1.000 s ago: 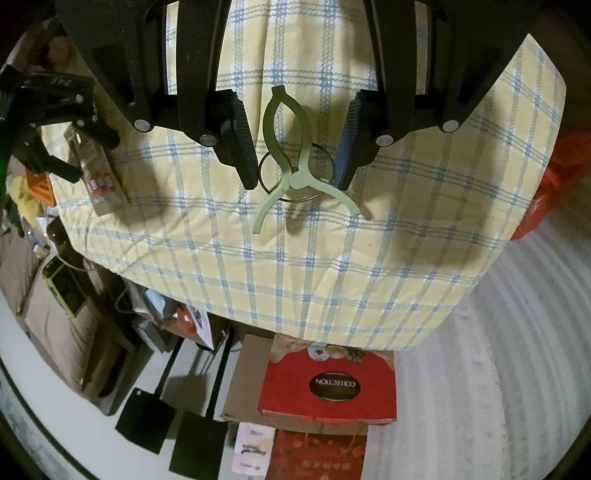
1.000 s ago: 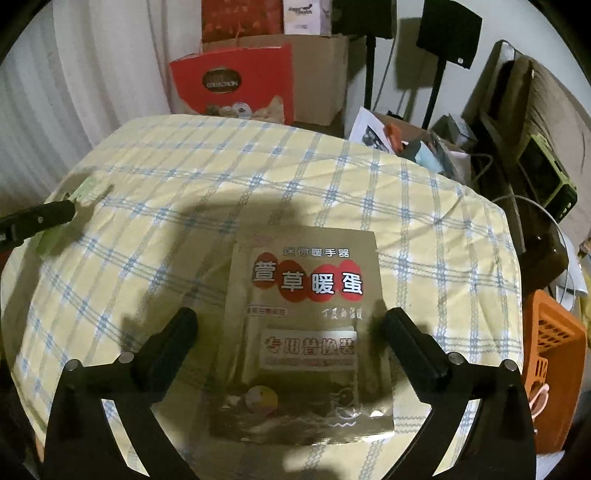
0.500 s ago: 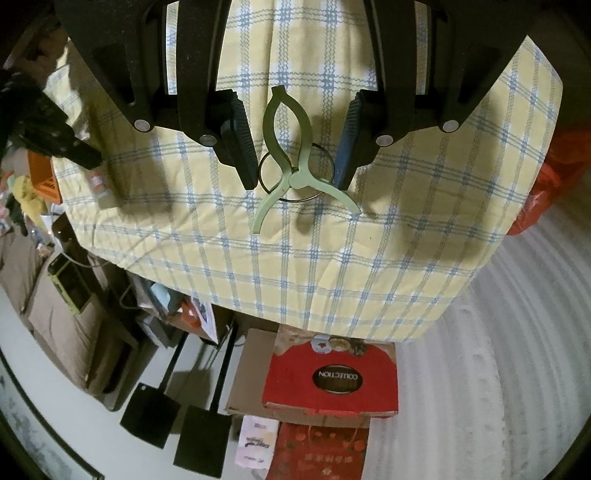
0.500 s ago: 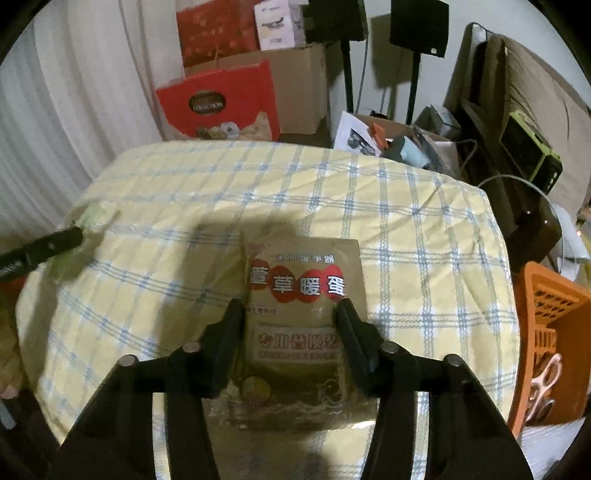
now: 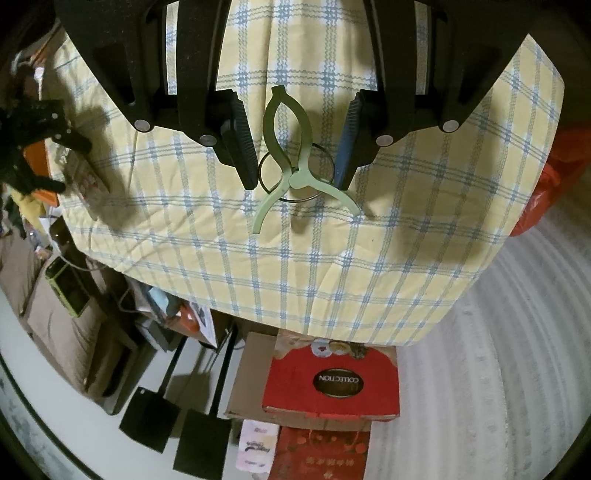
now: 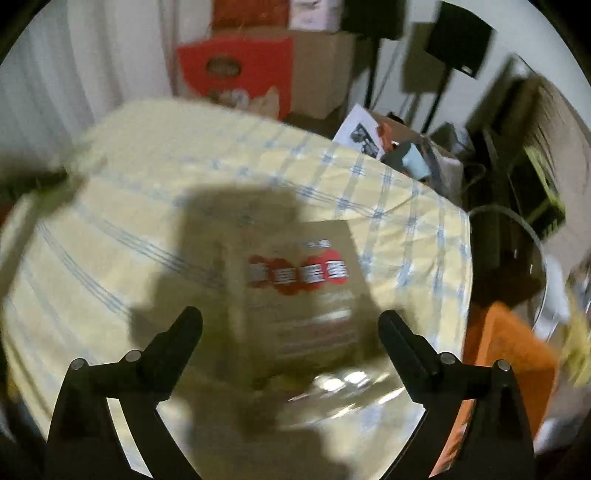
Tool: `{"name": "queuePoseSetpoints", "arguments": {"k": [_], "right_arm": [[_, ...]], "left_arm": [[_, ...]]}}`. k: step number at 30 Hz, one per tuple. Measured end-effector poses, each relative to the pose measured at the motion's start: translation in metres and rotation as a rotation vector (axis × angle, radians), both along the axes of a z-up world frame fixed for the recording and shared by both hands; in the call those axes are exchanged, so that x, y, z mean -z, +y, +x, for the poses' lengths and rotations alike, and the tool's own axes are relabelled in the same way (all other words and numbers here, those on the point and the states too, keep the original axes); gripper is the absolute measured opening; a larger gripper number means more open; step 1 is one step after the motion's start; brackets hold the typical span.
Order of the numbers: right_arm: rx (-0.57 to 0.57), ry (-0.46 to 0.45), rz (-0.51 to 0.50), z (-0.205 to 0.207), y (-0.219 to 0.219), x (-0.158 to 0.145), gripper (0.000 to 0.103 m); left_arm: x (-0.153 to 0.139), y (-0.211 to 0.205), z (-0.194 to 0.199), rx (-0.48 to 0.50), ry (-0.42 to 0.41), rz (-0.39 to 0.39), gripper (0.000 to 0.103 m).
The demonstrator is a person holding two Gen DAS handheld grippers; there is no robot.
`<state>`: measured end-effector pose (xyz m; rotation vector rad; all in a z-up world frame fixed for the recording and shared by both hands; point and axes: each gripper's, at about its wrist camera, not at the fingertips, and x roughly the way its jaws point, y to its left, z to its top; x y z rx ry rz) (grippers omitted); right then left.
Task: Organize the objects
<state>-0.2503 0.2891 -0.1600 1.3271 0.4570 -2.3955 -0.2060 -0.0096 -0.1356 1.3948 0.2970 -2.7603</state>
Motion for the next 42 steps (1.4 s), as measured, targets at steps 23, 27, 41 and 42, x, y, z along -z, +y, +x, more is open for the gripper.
{"name": "queuePoseSetpoints", "arguments": {"k": [23,27,41,42], "right_arm": [[-0.110,-0.050,-0.089,0.013,-0.008,-0.001,0.055],[-0.023,-0.026,-0.086,0.017,-0.012,-0.002,0.055],[0.185,0.186,-0.161,0.048,-0.041,-0.045,0.053],[0.191,0.203,-0.160,0.051,-0.044,-0.048,0.053]], "left_arm": [[-0.001,0.016,0.000,0.021,0.011,-0.003,0.040],[-0.004,0.013,0.001,0.019,0.017,0.005,0.040],[-0.019,0.022,0.010,0.031,0.058,0.001,0.040],[-0.021,0.024,0.011,0.038,0.062,-0.003,0.040]]}}
